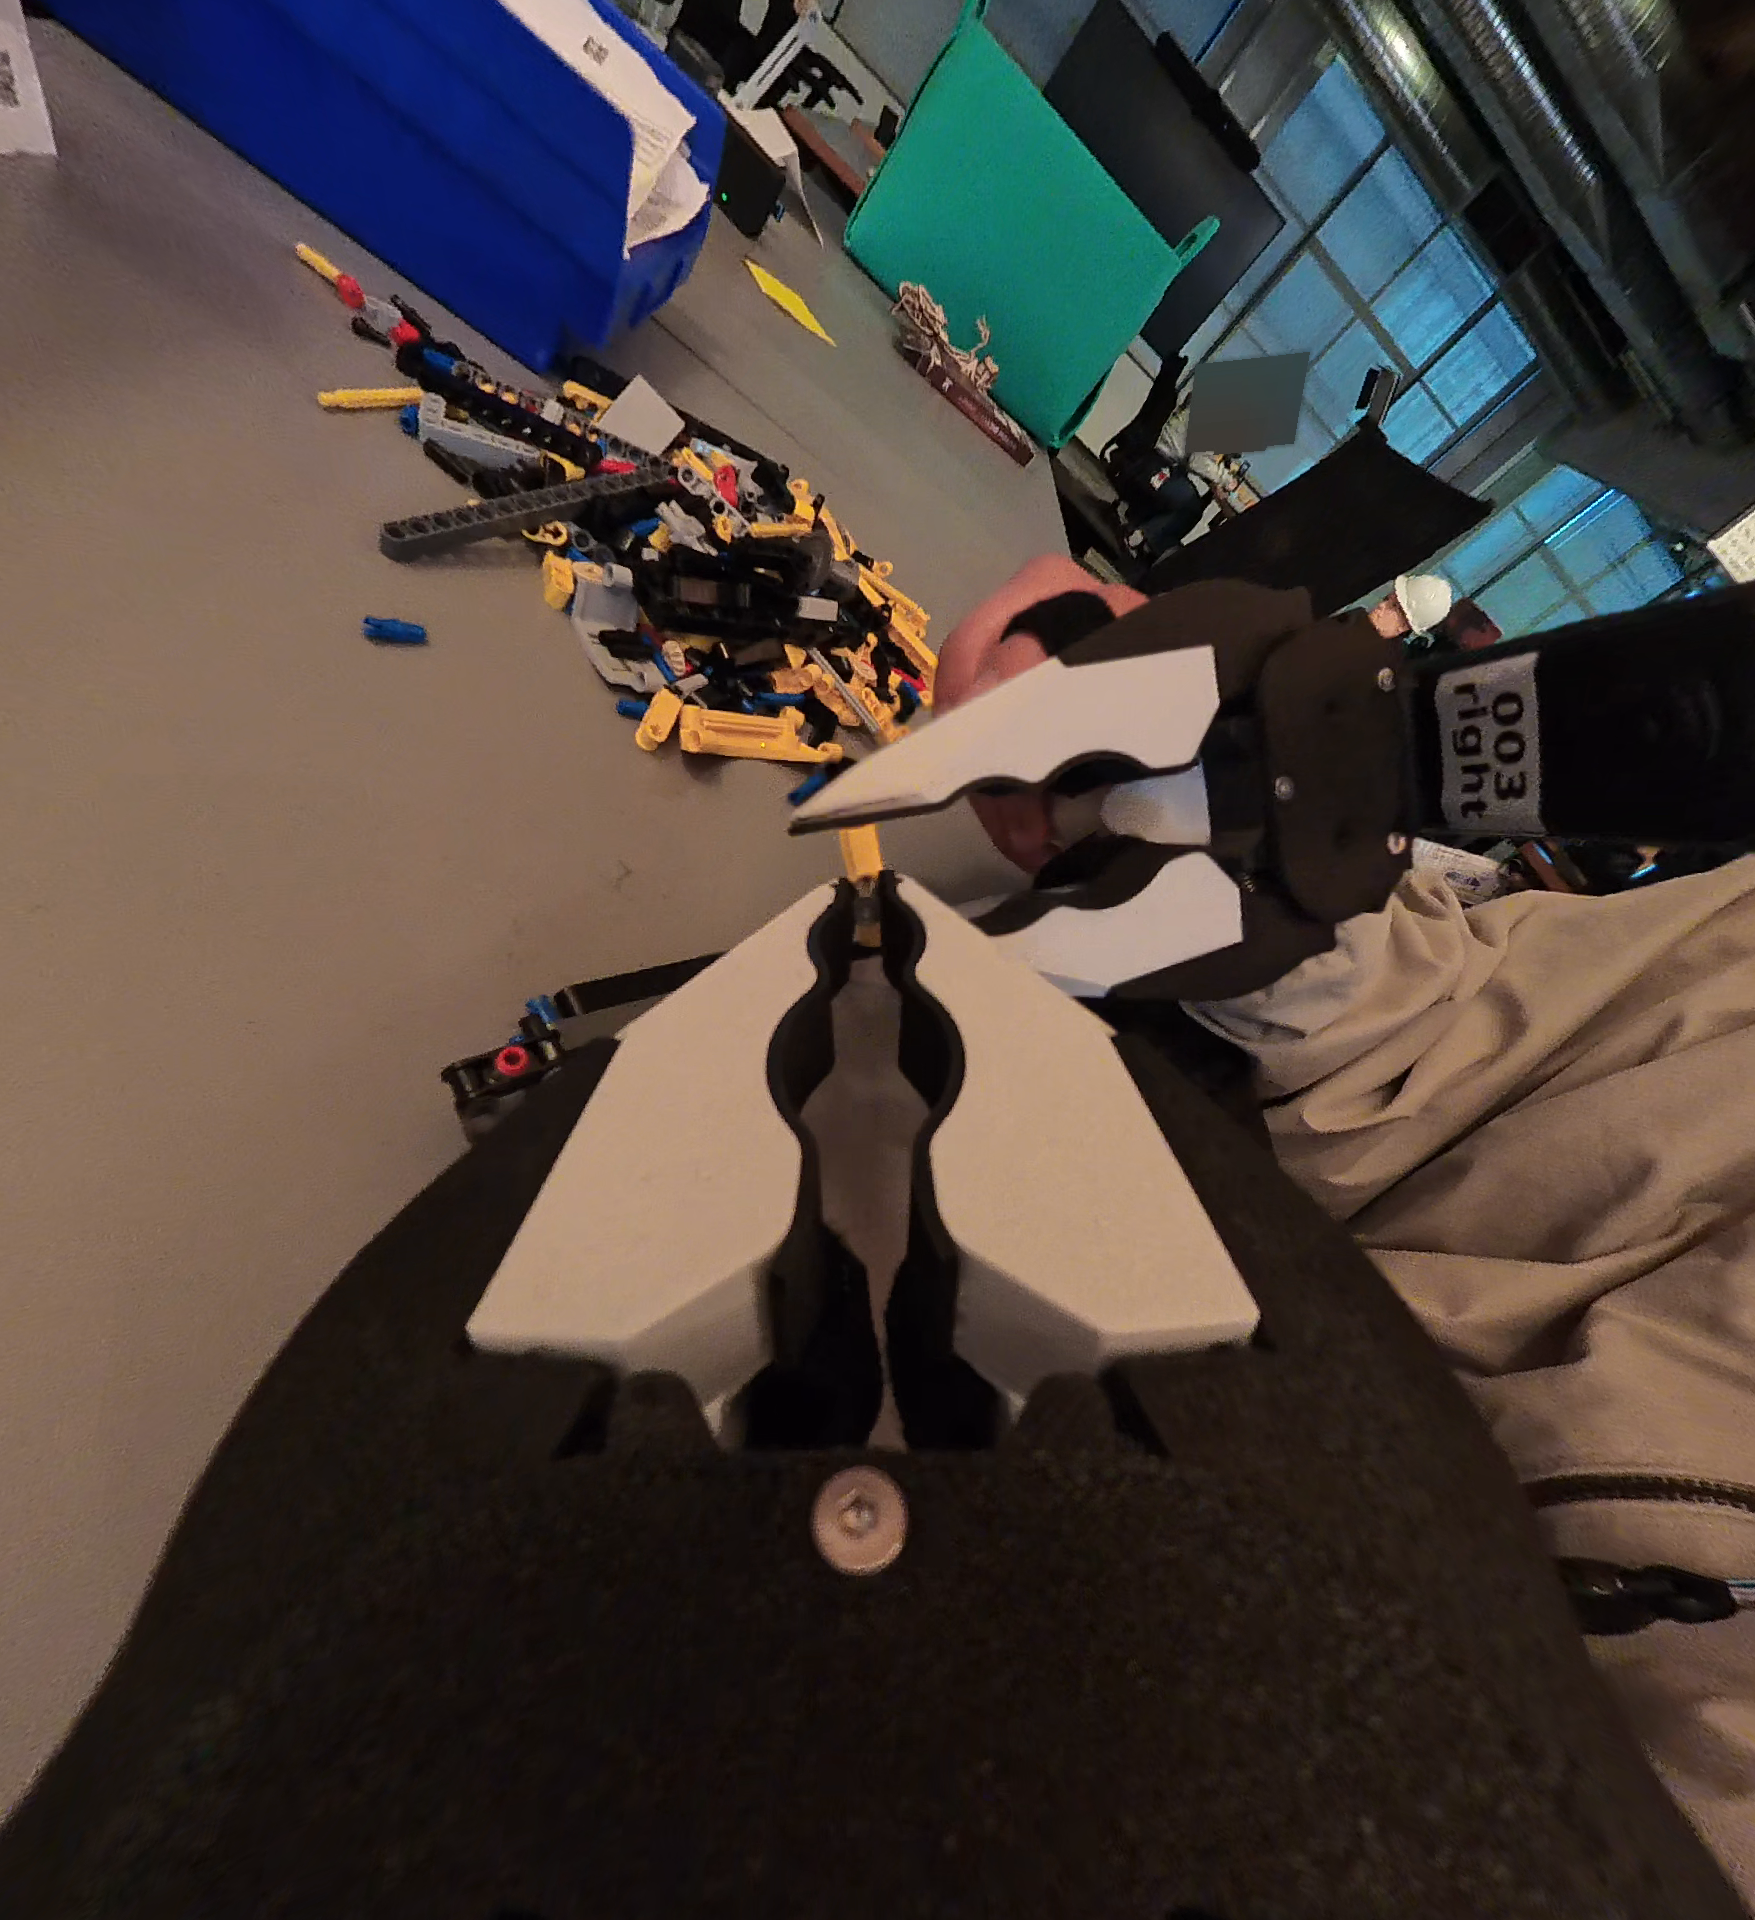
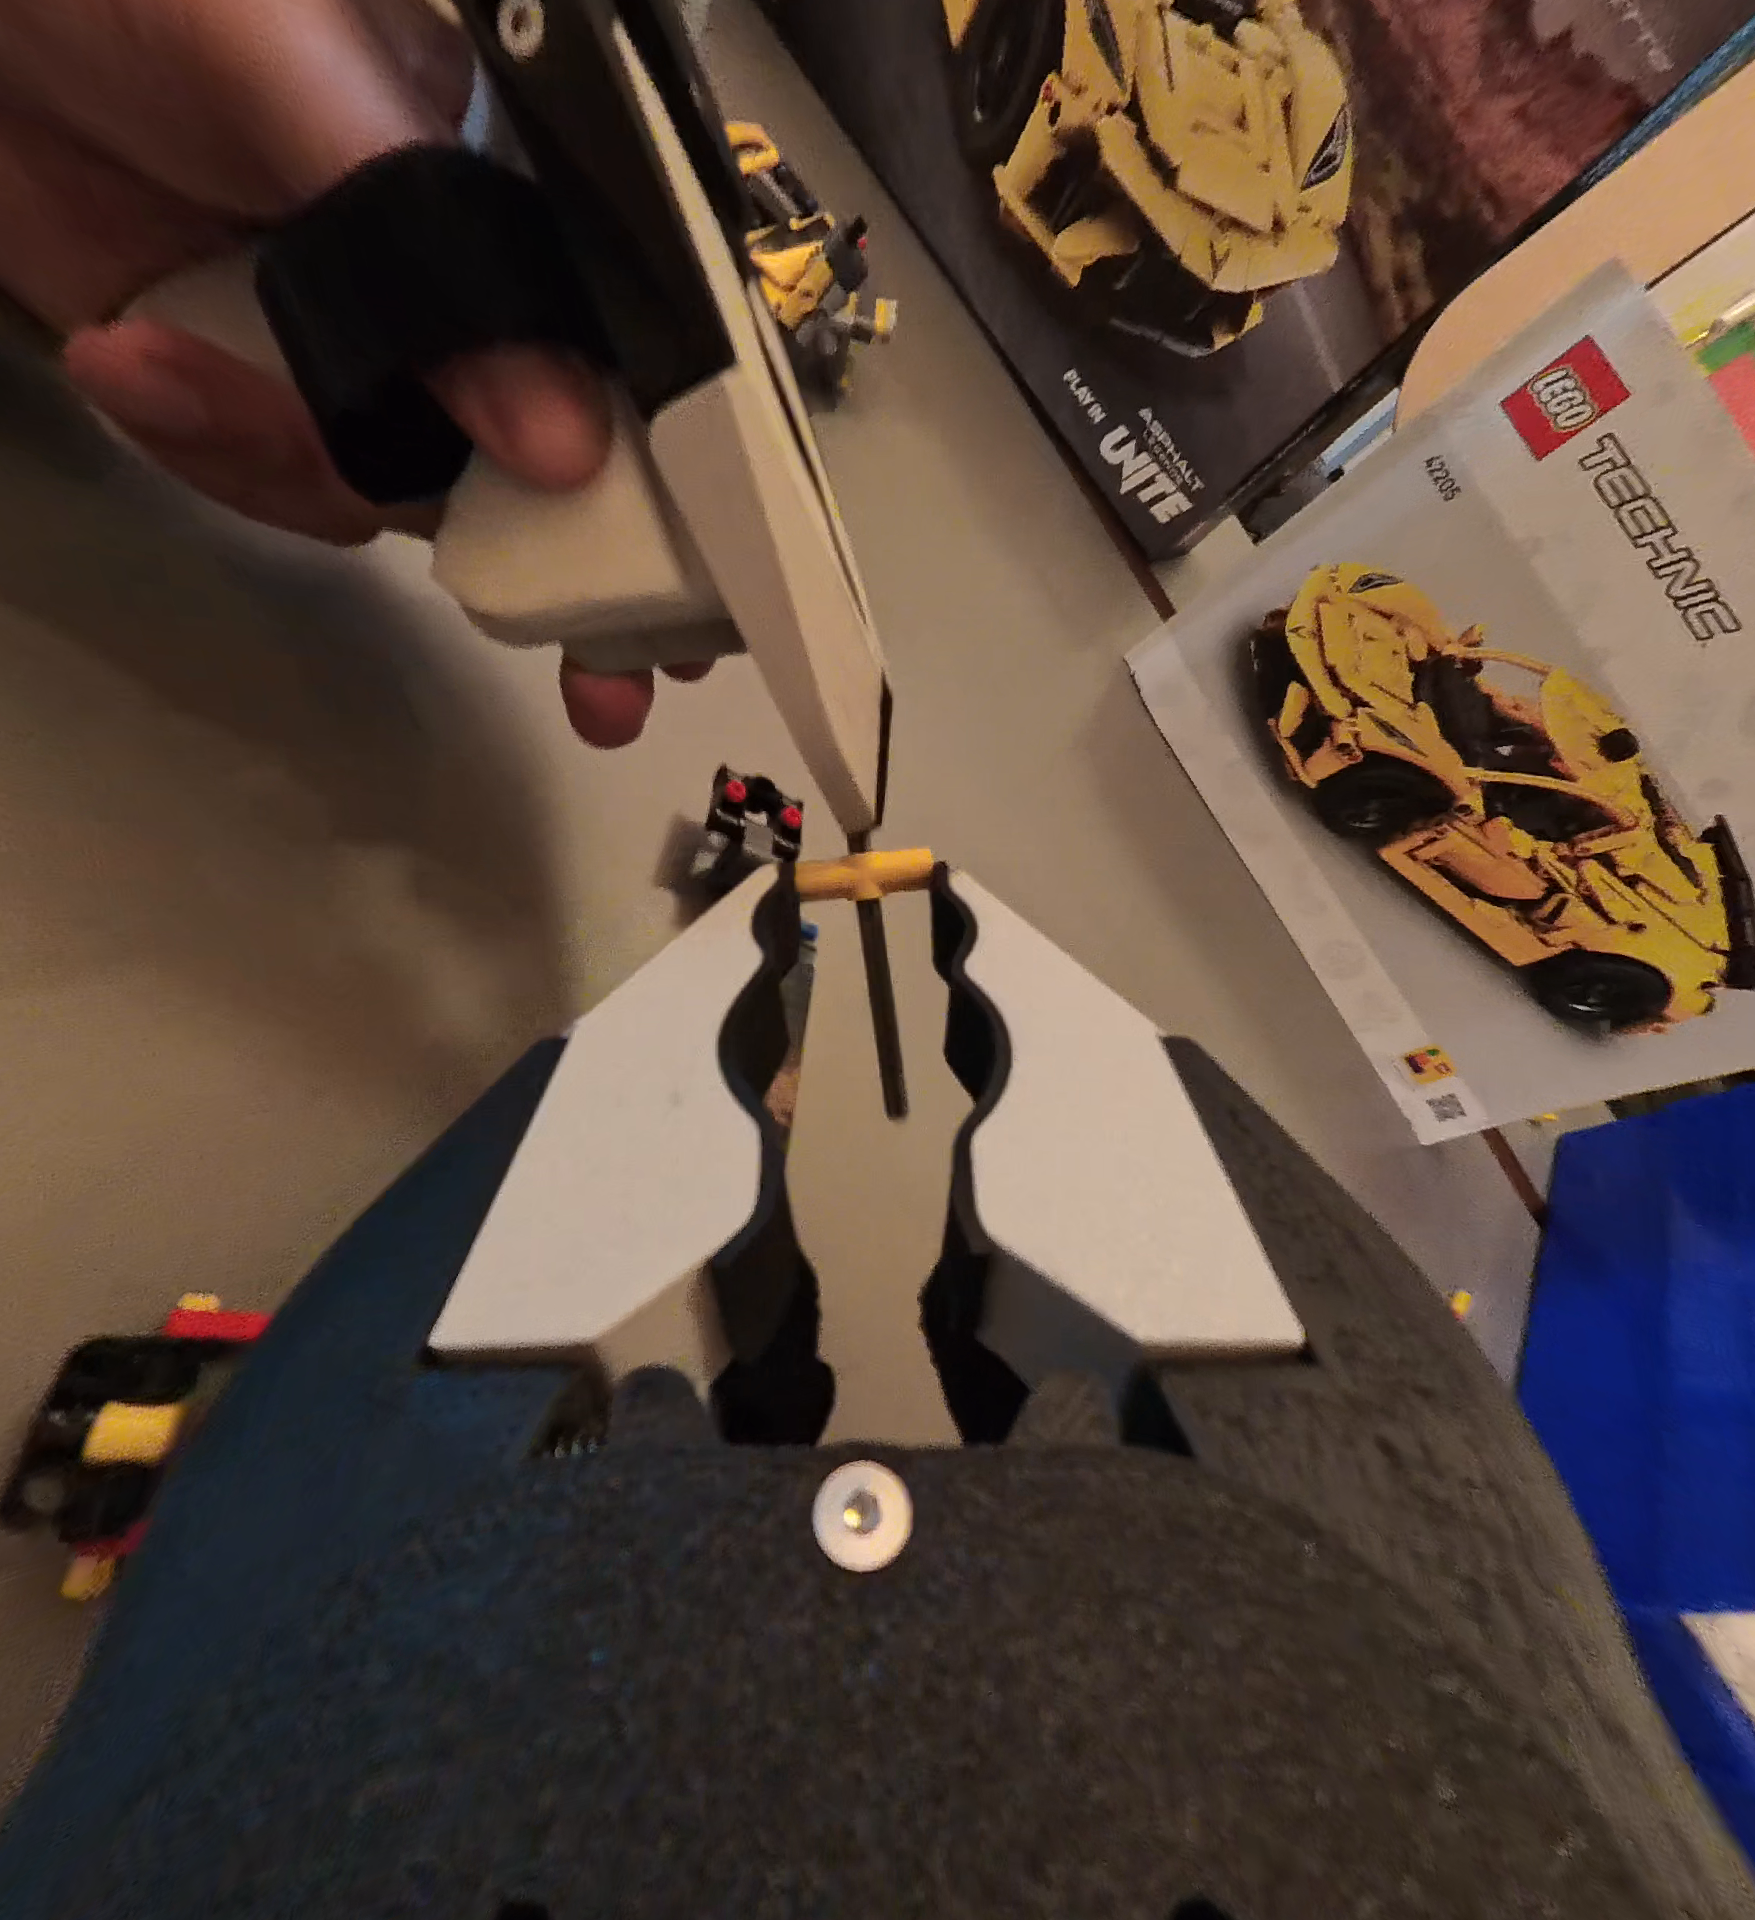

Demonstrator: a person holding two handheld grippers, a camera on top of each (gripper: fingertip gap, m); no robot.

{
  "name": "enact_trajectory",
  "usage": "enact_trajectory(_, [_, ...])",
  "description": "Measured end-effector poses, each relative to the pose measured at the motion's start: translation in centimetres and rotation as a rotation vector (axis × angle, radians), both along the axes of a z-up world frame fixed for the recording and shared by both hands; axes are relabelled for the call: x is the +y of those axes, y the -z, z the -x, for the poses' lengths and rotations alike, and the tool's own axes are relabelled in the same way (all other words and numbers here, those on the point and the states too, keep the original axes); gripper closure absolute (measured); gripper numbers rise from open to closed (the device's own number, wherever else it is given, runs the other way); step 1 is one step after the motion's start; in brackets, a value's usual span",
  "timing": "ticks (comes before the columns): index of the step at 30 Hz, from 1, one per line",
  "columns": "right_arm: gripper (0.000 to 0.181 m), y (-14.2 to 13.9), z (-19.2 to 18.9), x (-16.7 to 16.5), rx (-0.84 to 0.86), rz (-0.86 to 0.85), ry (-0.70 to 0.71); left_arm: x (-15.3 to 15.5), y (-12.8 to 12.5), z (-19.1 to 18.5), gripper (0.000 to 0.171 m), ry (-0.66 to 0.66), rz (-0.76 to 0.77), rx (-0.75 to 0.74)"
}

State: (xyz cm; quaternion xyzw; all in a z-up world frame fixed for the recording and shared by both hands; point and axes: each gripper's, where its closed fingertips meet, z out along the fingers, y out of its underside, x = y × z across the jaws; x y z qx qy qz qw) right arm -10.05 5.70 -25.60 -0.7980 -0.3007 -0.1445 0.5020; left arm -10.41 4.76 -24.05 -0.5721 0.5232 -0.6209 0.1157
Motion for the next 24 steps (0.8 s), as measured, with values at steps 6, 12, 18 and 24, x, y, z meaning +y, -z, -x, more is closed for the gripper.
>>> enact_trajectory(6, [0.157, 0.3, -8.1, -2.1, -0.122, 0.092, 0.134, 3.6, -1.6, 1.2, 0.168, -0.075, 0.022, -0.05])
enact_trajectory(12, [0.156, 2.0, -18.9, -6.3, 0.054, 0.2, 0.4, 6.1, -2.5, 1.8, 0.168, -0.136, 0.095, -0.082])
enact_trajectory(18, [0.142, 1.2, -15.7, -5.3, 0.227, 0.19, 0.294, 4.2, -1.2, 1.0, 0.168, -0.095, 0.084, -0.047])
enact_trajectory(24, [0.142, -0.8, -1.1, -2.2, 0.42, 0.149, -0.105, 1.2, 0.0, 0.2, 0.167, -0.019, 0.045, -0.015])
